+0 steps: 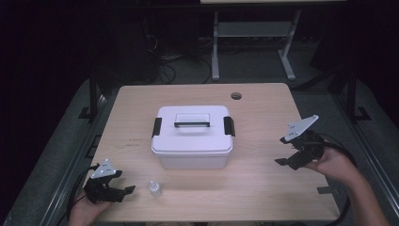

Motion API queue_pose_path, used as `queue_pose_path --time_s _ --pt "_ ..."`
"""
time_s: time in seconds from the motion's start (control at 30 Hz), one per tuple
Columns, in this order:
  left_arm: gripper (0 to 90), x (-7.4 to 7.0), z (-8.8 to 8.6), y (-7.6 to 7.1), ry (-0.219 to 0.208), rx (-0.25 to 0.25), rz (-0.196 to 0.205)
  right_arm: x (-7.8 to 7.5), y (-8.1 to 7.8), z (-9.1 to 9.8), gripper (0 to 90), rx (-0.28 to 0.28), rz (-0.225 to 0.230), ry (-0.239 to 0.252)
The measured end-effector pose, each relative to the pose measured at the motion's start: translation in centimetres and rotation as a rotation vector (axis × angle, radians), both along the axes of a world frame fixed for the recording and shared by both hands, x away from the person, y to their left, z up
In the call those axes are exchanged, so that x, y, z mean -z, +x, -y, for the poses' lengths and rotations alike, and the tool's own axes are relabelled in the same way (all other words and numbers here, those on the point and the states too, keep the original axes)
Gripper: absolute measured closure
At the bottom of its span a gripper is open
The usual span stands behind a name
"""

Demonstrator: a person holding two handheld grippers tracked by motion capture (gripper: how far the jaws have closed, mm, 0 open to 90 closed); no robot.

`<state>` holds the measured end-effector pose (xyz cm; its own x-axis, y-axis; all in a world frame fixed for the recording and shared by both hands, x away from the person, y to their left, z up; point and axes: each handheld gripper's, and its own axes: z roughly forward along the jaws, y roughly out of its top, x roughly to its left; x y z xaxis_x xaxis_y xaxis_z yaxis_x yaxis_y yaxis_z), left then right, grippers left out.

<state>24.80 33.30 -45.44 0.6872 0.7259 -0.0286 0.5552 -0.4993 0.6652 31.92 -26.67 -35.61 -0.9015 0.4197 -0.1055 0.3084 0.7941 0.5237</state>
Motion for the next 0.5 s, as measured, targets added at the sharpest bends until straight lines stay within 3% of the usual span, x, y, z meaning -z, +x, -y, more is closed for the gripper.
queue_pose_path --time_s 0.5 --pt "17.9 0.1 -0.1 0.0 -0.002 0.0 -0.003 -1.7 0.6 -1.2 22.4 -0.035 0.032 -0.021"
